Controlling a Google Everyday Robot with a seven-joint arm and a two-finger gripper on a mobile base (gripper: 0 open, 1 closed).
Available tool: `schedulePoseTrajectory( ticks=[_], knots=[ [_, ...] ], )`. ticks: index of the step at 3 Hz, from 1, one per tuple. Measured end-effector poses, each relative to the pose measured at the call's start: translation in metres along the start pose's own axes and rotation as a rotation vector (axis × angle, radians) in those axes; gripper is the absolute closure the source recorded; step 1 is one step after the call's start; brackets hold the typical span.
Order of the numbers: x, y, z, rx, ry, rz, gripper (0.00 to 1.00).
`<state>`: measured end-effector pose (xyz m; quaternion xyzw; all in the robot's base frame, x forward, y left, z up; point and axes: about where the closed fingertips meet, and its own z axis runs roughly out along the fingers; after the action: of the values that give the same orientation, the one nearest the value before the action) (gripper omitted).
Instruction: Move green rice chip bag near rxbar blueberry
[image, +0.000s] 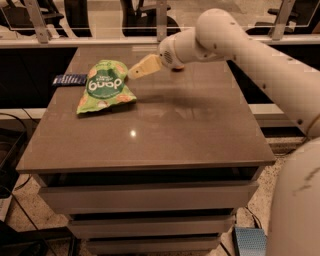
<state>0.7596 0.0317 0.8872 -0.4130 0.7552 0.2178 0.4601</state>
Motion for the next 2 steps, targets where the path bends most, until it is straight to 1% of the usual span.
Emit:
schedulePoseTrajectory(
  ticks=[1, 2],
  knots=[
    [0.005, -0.001, -0.051, -0.069, -0.027, -0.004, 0.0],
    [0.025, 0.005, -0.1, -0.136, -0.029, -0.03, 0.0]
  ],
)
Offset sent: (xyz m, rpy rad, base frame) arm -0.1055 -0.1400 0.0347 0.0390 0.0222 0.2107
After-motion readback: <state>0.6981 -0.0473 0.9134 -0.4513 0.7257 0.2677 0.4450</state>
